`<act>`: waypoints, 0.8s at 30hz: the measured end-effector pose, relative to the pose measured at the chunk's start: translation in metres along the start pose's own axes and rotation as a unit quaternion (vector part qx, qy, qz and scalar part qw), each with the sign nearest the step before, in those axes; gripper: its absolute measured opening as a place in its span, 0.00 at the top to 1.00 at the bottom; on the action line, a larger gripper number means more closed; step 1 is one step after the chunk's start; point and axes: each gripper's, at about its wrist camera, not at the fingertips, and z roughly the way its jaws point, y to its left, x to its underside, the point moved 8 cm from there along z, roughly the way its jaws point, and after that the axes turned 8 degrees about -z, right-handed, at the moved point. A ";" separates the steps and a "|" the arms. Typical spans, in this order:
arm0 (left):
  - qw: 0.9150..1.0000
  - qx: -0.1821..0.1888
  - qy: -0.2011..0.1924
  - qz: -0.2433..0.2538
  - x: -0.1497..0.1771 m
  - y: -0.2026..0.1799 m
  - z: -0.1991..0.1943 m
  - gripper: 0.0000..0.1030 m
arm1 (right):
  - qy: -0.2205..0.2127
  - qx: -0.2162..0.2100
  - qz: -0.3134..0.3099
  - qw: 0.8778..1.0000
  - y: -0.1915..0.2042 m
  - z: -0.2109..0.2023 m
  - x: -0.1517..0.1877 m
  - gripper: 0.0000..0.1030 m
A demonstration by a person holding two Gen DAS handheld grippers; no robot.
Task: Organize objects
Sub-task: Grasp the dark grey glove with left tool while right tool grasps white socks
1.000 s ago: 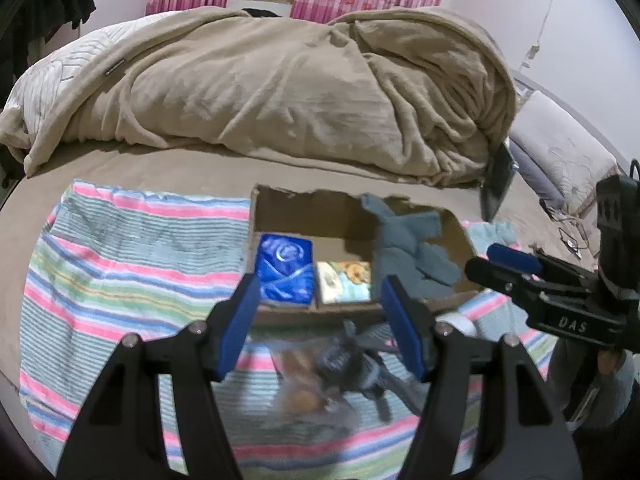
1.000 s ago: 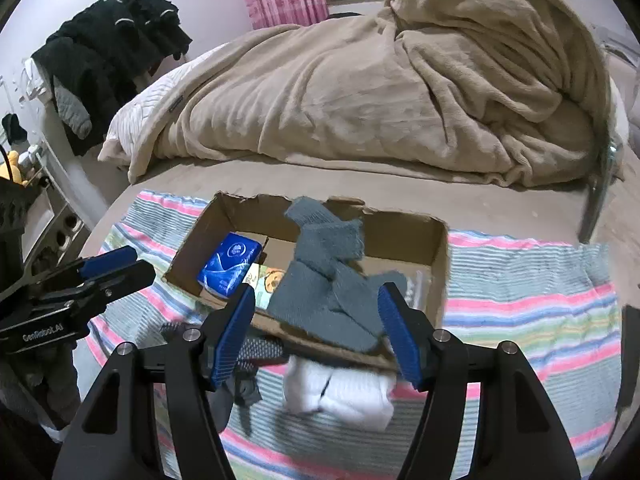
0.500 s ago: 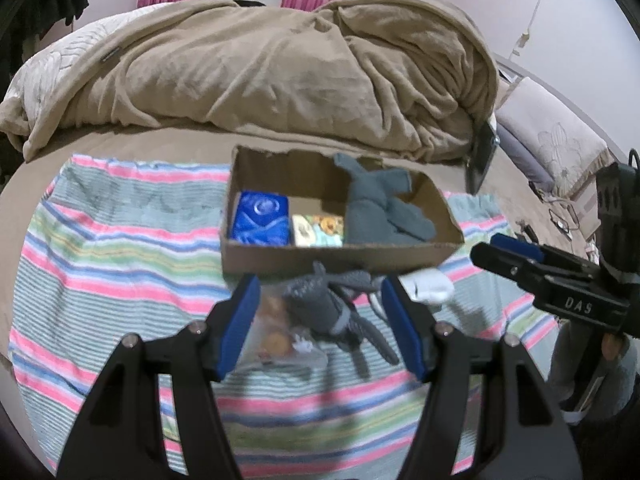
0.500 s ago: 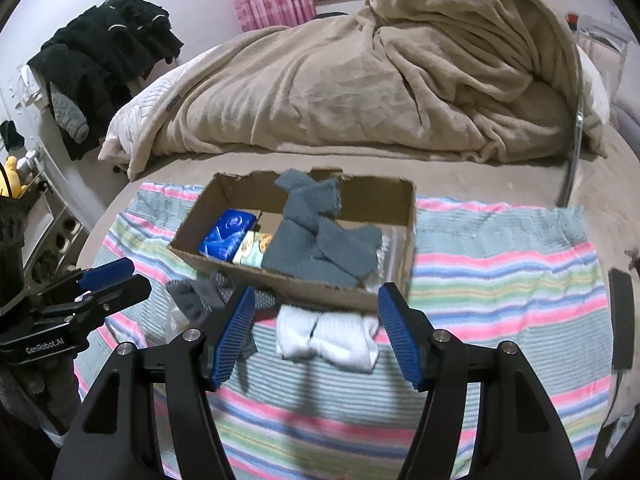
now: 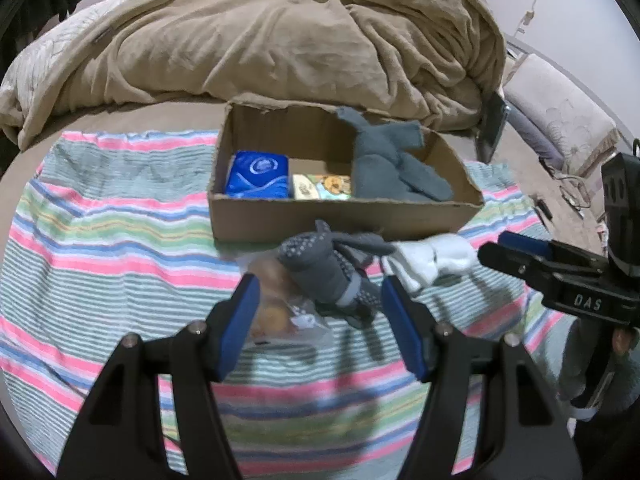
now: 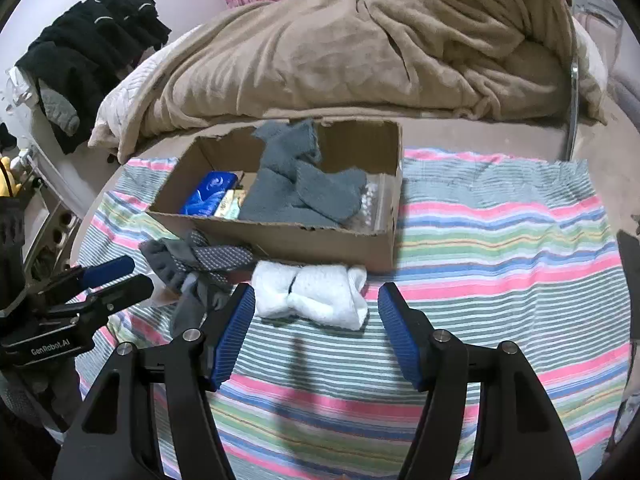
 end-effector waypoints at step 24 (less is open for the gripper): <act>1.000 -0.003 0.000 0.026 -0.009 -0.007 0.036 0.56 | 0.034 -0.018 0.010 0.999 -0.007 0.051 0.011 0.39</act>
